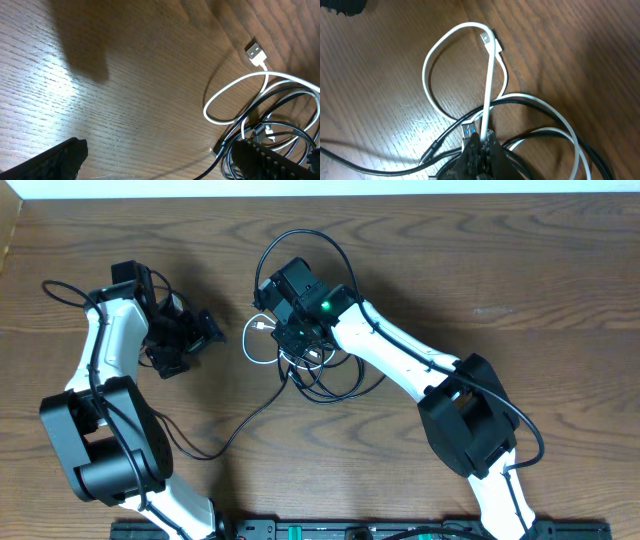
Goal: Untangle cables
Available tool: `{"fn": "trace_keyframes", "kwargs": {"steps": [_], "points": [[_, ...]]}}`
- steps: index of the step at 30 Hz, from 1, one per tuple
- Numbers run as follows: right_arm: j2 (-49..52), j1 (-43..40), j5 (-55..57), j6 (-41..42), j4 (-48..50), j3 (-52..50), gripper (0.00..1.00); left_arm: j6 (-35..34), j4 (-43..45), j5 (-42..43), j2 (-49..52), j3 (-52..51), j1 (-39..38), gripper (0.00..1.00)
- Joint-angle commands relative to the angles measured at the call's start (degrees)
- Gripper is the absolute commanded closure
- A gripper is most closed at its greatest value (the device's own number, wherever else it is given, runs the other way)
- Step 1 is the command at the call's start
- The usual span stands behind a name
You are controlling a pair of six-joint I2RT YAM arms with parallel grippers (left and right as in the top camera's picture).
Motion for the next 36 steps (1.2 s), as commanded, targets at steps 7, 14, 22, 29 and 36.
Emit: {"fn": "trace_keyframes", "kwargs": {"steps": [7, 14, 22, 29, 36], "points": [[-9.9, 0.2, -0.3, -0.2, 1.7, 0.2, 0.99, -0.6, -0.2, -0.7, 0.4, -0.1, 0.2, 0.02], [-16.6, 0.2, 4.8, 0.8, 4.7, 0.2, 0.99, -0.6, -0.2, -0.7, 0.4, -0.1, 0.2, 0.02], [-26.2, 0.2, 22.2, 2.2, 4.9, 0.2, 0.99, -0.6, -0.1, -0.7, 0.4, -0.1, 0.2, 0.02], [-33.4, 0.2, 33.1, 2.2, 10.9, 0.2, 0.99, -0.6, -0.1, -0.7, 0.4, -0.1, 0.2, 0.02], [-37.7, -0.6, 44.1, 2.1, 21.2, 0.2, 0.99, -0.6, -0.2, -0.7, 0.4, -0.1, 0.2, 0.02]]}}
